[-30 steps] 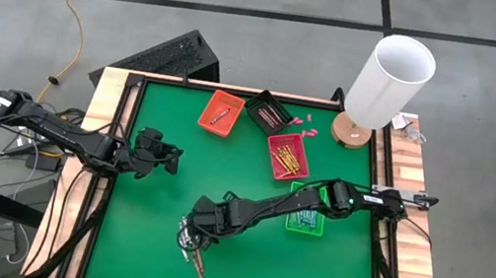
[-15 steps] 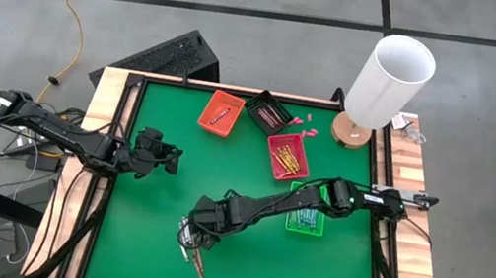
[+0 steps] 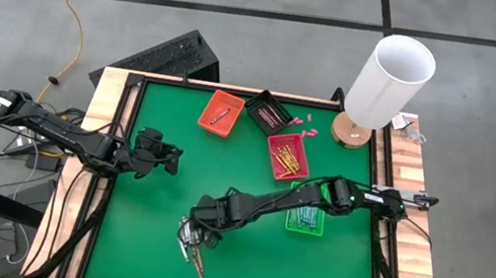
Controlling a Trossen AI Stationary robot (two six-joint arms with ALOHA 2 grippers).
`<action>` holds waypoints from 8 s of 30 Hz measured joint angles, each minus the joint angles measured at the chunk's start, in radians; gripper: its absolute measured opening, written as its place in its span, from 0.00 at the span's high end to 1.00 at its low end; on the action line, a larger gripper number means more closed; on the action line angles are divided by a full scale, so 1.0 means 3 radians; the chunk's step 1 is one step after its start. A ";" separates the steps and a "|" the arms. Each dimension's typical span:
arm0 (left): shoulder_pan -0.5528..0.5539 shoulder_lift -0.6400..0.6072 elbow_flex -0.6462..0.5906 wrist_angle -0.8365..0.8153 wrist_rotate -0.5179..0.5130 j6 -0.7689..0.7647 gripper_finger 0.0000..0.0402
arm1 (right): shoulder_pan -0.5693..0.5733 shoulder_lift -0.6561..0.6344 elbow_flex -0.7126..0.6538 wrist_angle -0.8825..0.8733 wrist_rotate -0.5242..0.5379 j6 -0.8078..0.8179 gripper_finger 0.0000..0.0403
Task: Sort crayons
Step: Put the yellow crayon into the red bin, then put the black crayon into the orange bin
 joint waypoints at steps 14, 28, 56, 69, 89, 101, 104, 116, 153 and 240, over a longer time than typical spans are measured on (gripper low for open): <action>0.0000 0.0001 0.0000 0.0001 0.0001 0.0052 0.55 | -0.0322 -0.0916 -0.0005 -0.1000 0.0780 -0.0341 1.00; -0.0001 0.0001 0.0000 0.0002 0.0004 0.0047 0.55 | -0.1321 -0.1876 0.0001 -0.2040 0.0710 -0.0124 1.00; -0.0001 0.0000 0.0000 0.0000 0.0008 0.0132 0.55 | -0.1619 -0.3101 -0.0699 -0.1712 -0.0192 -0.0441 1.00; -0.0001 0.0000 0.0000 0.0002 0.0022 0.0116 0.55 | -0.1760 -0.3704 -0.2969 0.0178 -0.0373 0.0014 1.00; -0.0001 0.0000 0.0000 0.0003 0.0046 0.0079 0.55 | -0.2051 -0.2691 -0.3718 0.1477 -0.0630 0.0053 1.00; -0.0001 0.0000 0.0000 0.0001 0.0043 0.0078 0.55 | -0.2046 -0.2343 -0.3705 0.1578 -0.0567 0.0053 0.97; -0.0001 0.0000 0.0000 0.0001 0.0040 0.0077 0.55 | -0.2045 -0.2367 -0.3709 0.1570 -0.0549 0.0048 0.95; -0.0001 0.0000 0.0000 0.0002 0.0034 0.0074 0.55 | -0.2046 -0.2516 -0.3721 0.1476 -0.0532 -0.0145 0.81; 0.0000 0.0001 0.0000 0.0006 0.0085 0.0066 0.55 | -0.0261 -0.2487 -0.3173 0.2754 0.0022 -0.0282 0.81; 0.0000 0.0000 0.0001 0.0029 0.0072 0.0061 0.55 | 0.0063 -0.0256 -0.0934 0.1545 0.0667 -0.0381 0.81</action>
